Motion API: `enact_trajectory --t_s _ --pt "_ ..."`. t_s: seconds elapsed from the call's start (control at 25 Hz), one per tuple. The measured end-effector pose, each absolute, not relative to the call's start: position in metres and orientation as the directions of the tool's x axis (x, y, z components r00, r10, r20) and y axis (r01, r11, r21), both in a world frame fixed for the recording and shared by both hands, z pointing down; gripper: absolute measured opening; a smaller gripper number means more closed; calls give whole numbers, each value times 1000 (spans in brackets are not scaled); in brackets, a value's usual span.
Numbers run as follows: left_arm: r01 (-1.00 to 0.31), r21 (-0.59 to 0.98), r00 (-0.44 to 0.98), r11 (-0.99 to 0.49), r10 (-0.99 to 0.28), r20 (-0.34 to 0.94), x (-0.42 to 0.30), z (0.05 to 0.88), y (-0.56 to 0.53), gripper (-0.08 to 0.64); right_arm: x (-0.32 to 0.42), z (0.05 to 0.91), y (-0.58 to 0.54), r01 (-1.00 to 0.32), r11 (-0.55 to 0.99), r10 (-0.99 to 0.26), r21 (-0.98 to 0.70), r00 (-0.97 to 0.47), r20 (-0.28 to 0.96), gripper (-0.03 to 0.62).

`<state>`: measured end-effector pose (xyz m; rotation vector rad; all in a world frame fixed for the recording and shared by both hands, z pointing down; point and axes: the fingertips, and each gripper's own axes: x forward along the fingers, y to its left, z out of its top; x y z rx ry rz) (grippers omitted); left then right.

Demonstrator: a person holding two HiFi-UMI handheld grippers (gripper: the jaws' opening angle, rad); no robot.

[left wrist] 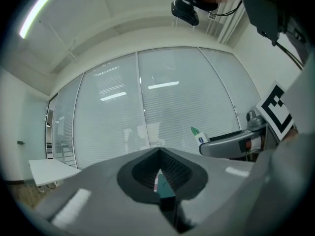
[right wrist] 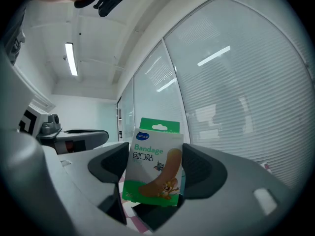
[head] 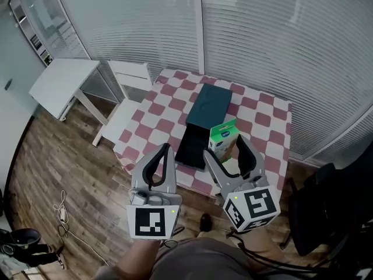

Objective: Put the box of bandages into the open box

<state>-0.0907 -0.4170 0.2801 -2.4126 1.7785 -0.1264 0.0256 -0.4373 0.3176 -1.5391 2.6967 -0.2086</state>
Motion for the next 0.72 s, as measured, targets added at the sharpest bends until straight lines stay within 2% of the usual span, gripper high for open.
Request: enact_trajectory --t_s 0.28,0.72 --pt "-952 -163 268 -259 -963 -32 -106 275 -444 0 13 316 -468 -846 519 -849 -122 -527 41 365" --pt "-943 -90 317 -320 -947 44 -131 315 -500 0 -10 370 -516 -869 478 -855 -130 -494 154 365"
